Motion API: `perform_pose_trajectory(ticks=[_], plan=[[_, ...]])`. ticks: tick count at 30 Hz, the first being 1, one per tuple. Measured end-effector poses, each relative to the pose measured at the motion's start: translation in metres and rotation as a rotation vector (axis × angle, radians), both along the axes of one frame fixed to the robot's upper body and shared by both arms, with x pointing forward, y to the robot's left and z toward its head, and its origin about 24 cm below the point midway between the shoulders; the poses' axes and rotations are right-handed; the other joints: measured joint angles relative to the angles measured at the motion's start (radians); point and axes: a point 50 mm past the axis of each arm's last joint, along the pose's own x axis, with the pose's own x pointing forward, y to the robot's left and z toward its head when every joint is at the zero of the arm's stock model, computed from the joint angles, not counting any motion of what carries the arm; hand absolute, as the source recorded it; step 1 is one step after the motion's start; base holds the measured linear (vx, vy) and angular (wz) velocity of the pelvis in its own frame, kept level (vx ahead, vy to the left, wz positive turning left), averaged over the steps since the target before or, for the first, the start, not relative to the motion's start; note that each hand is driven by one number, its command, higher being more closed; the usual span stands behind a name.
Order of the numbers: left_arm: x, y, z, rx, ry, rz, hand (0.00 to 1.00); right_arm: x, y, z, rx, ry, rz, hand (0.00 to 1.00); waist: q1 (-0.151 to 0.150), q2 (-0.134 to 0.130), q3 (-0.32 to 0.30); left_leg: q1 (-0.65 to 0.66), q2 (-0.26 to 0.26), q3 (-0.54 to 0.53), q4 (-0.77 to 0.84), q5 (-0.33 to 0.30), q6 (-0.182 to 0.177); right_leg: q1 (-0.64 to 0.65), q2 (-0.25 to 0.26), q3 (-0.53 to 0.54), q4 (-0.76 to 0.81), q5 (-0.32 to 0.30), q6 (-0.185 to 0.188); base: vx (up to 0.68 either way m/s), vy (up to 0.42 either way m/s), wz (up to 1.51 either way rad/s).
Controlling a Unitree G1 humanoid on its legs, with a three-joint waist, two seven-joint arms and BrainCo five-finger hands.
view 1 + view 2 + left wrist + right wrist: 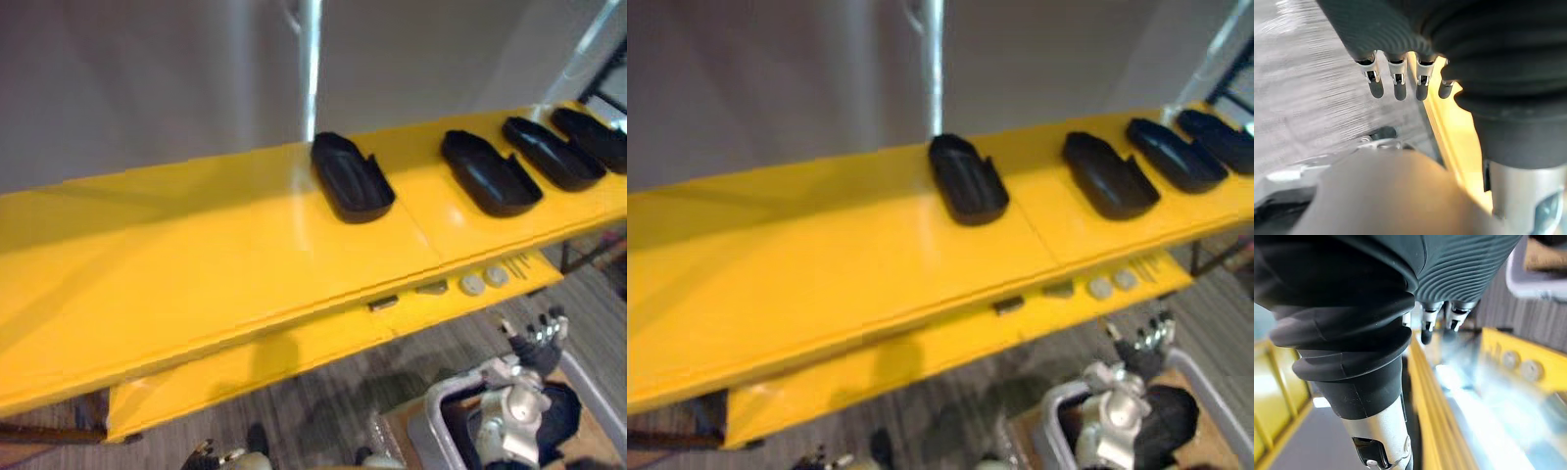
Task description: Walk over and take plastic housings, then place them on the shelf
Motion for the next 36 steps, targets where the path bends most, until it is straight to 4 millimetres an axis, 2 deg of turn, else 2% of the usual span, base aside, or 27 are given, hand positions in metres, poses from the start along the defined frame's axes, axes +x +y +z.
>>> perform_pose_trajectory(ticks=[2, 3, 4, 7, 9, 12, 14, 16, 19, 20, 22, 23, 24, 25, 26, 27, 28, 30, 31, 32, 33, 34, 36], plan=[[0.002, 0.000, 0.001, -0.010, -0.006, -0.015, 0.00, -0.002, -0.001, 0.004, 0.003, -0.028, 0.019, 0.00, -0.013, -0.001, 0.003, -0.015, 0.023, -0.002, 0.088, -0.046, -0.007, -0.020, 0.020, 0.050, 0.005, 0.021, -0.002, 0.09, -0.013, -1.09], [0.002, -0.001, 0.000, -0.019, -0.013, -0.008, 0.00, -0.003, -0.004, 0.008, -0.019, -0.038, 0.037, 0.00, -0.010, 0.005, 0.006, -0.040, 0.053, -0.063, 0.194, -0.116, 0.001, -0.033, 0.039, 0.094, 0.010, 0.032, -0.012, 0.09, -0.069, -1.48], [0.001, -0.004, 0.000, -0.037, -0.018, 0.017, 0.00, 0.000, -0.008, 0.017, -0.059, -0.059, 0.070, 0.00, -0.008, 0.031, 0.017, -0.054, 0.082, -0.128, 0.290, -0.189, -0.006, -0.033, 0.063, 0.140, 0.010, 0.043, -0.011, 0.07, -0.061, -1.66], [0.005, -0.016, -0.001, -0.085, -0.066, 0.051, 0.00, 0.000, -0.018, 0.027, -0.104, -0.082, 0.129, 0.00, -0.015, 0.079, 0.027, -0.076, 0.106, -0.196, 0.416, -0.313, -0.035, -0.046, 0.088, 0.213, 0.011, 0.044, -0.010, -0.02, 0.055, -1.06], [0.010, -0.016, 0.001, -0.091, -0.100, 0.062, 0.00, 0.001, -0.013, 0.025, -0.094, -0.081, 0.167, 0.00, -0.017, 0.087, 0.025, -0.110, 0.102, -0.191, 0.461, -0.339, -0.031, -0.072, 0.080, 0.219, 0.010, 0.053, 0.003, -0.10, 0.110, -0.37], [0.016, -0.012, 0.004, -0.103, -0.146, 0.107, 0.00, 0.014, 0.008, 0.031, -0.099, -0.120, 0.276, 0.00, -0.006, 0.075, 0.033, -0.179, 0.075, -0.219, 0.513, -0.351, -0.019, -0.120, 0.057, 0.216, 0.007, 0.071, 0.018, -0.13, 0.100, 0.03], [0.015, -0.011, 0.004, -0.108, -0.146, 0.152, 0.00, 0.026, 0.022, 0.036, -0.097, -0.147, 0.331, 0.00, 0.015, 0.068, 0.042, -0.194, 0.062, -0.235, 0.537, -0.362, -0.019, -0.124, 0.047, 0.213, 0.004, 0.077, 0.025, -0.13, 0.102, 0.07], [0.003, -0.011, 0.001, -0.100, -0.122, 0.189, 0.00, 0.044, 0.039, 0.047, -0.102, -0.204, 0.395, 0.00, 0.050, 0.070, 0.061, -0.201, 0.057, -0.249, 0.584, -0.395, -0.014, -0.119, 0.049, 0.217, 0.001, 0.077, 0.025, -0.13, 0.109, -0.13], [-0.006, -0.014, 0.000, -0.096, -0.126, 0.197, 0.00, 0.060, 0.053, 0.060, -0.117, -0.246, 0.430, 0.00, 0.067, 0.083, 0.070, -0.234, 0.054, -0.286, 0.656, -0.439, -0.003, -0.121, 0.060, 0.217, 0.002, 0.075, 0.021, -0.09, 0.116, -0.06], [-0.005, -0.014, 0.002, -0.081, -0.142, 0.163, 0.00, 0.064, 0.057, 0.061, -0.111, -0.243, 0.427, 0.00, 0.073, 0.089, 0.080, -0.256, 0.059, -0.310, 0.709, -0.458, 0.012, -0.129, 0.075, 0.219, 0.017, 0.076, 0.025, -0.07, 0.148, -0.10], [0.003, -0.013, 0.004, -0.056, -0.179, 0.113, 0.00, 0.064, 0.056, 0.061, -0.104, -0.237, 0.400, 0.00, 0.075, 0.089, 0.105, -0.284, 0.060, -0.339, 0.777, -0.477, 0.031, -0.153, 0.097, 0.224, 0.071, 0.080, 0.030, -0.06, 0.142, -0.23], [0.016, -0.011, 0.009, -0.034, -0.219, 0.063, 0.00, 0.063, 0.054, 0.060, -0.097, -0.231, 0.380, 0.00, 0.076, 0.083, 0.144, -0.273, 0.055, -0.353, 0.804, -0.490, 0.041, -0.163, 0.106, 0.235, 0.107, 0.080, 0.031, -0.11, 0.150, -0.65], [0.027, -0.008, 0.014, -0.012, -0.255, 0.018, 0.00, 0.058, 0.051, 0.055, -0.083, -0.215, 0.354, 0.00, 0.073, 0.074, 0.188, -0.254, 0.056, -0.333, 0.824, -0.501, 0.056, -0.174, 0.111, 0.245, 0.152, 0.080, 0.031, -0.15, 0.155, -0.74], [0.032, -0.006, 0.016, -0.008, -0.268, 0.009, 0.00, 0.053, 0.048, 0.051, -0.077, -0.203, 0.344, 0.00, 0.072, 0.068, 0.205, -0.241, 0.056, -0.319, 0.830, -0.506, 0.063, -0.176, 0.110, 0.244, 0.167, 0.082, 0.033, -0.20, 0.163, -0.96], [0.042, -0.003, 0.021, 0.010, -0.298, -0.024, 0.00, 0.040, 0.044, 0.040, -0.060, -0.168, 0.324, 0.00, 0.069, 0.048, 0.232, -0.211, 0.055, -0.264, 0.832, -0.515, 0.078, -0.183, 0.097, 0.217, 0.180, 0.109, 0.039, -0.18, 0.130, -1.03], [0.048, -0.001, 0.025, 0.018, -0.315, -0.029, 0.00, 0.031, 0.043, 0.036, -0.056, -0.154, 0.325, 0.00, 0.066, 0.041, 0.235, -0.202, 0.061, -0.224, 0.825, -0.518, 0.091, -0.195, 0.092, 0.166, 0.162, 0.162, 0.025, -0.29, 0.161, -1.56], [0.052, 0.000, 0.028, 0.015, -0.327, -0.010, 0.00, 0.024, 0.042, 0.031, -0.059, -0.137, 0.359, 0.00, 0.068, 0.048, 0.243, -0.197, 0.097, -0.150, 0.795, -0.505, 0.118, -0.217, 0.087, 0.074, 0.139, 0.228, -0.011, -0.26, 0.119, -1.57], [0.052, 0.006, 0.028, 0.018, -0.307, 0.022, 0.00, 0.023, 0.040, 0.033, -0.074, -0.154, 0.400, 0.00, 0.043, 0.038, 0.243, -0.177, 0.126, -0.072, 0.744, -0.475, 0.143, -0.309, 0.080, -0.079, 0.426, 0.135, -0.098, -0.28, 0.134, -1.34], [0.051, 0.008, 0.027, 0.012, -0.295, 0.044, 0.00, 0.024, 0.036, 0.036, -0.087, -0.165, 0.403, 0.00, 0.040, 0.047, 0.246, -0.166, 0.143, -0.043, 0.716, -0.457, 0.147, -0.342, 0.067, -0.143, 0.578, 0.097, -0.146, -0.21, 0.117, -1.09], [0.045, 0.011, 0.025, 0.014, -0.272, 0.061, 0.00, 0.028, 0.036, 0.041, -0.103, -0.179, 0.415, 0.00, 0.046, 0.052, 0.247, -0.149, 0.168, -0.004, 0.682, -0.431, 0.144, -0.348, 0.036, -0.199, 0.722, 0.048, -0.199, -0.17, 0.072, -1.12], [0.036, 0.015, 0.023, 0.012, -0.243, 0.088, 0.00, 0.036, 0.040, 0.048, -0.121, -0.204, 0.440, 0.00, 0.054, 0.052, 0.245, -0.137, 0.187, 0.033, 0.649, -0.407, 0.140, -0.332, -0.001, -0.225, 0.791, 0.017, -0.240, -0.14, 0.014, -0.99], [0.032, 0.015, 0.022, 0.004, -0.231, 0.109, 0.00, 0.041, 0.042, 0.053, -0.136, -0.216, 0.454, 0.00, 0.061, 0.051, 0.245, -0.137, 0.198, 0.052, 0.637, -0.398, 0.137, -0.317, -0.016, -0.229, 0.795, 0.008, -0.253, -0.15, -0.029, -0.96], [0.022, 0.020, 0.021, -0.017, -0.218, 0.185, 0.00, 0.056, 0.046, 0.070, -0.197, -0.254, 0.471, 0.00, 0.101, 0.049, 0.242, -0.155, 0.215, 0.085, 0.609, -0.380, 0.113, -0.247, -0.078, -0.230, 0.695, -0.006, -0.253, -0.09, -0.064, -0.87]])
